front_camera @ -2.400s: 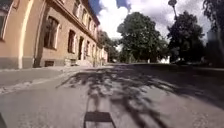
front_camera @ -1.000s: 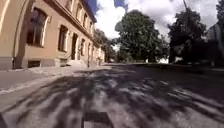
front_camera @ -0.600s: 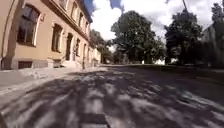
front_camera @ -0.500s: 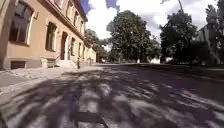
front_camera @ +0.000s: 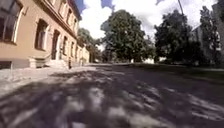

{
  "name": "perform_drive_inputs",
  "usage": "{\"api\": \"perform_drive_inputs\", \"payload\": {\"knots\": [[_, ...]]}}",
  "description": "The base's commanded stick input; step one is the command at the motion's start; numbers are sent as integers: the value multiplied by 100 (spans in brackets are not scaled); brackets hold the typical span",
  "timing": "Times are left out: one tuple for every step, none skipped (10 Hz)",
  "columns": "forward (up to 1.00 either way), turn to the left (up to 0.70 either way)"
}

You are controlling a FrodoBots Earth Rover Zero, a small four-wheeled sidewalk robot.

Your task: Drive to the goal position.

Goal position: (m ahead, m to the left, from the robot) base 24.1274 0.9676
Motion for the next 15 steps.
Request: {"api": "perform_drive_inputs", "payload": {"knots": [[100, 0], [100, 0], [100, 0], [100, 0], [100, 0], [100, 0], [100, 0], [100, 0], [100, 0], [100, 0], [100, 0], [100, 0], [100, 0], [100, 0], [100, 0]]}}
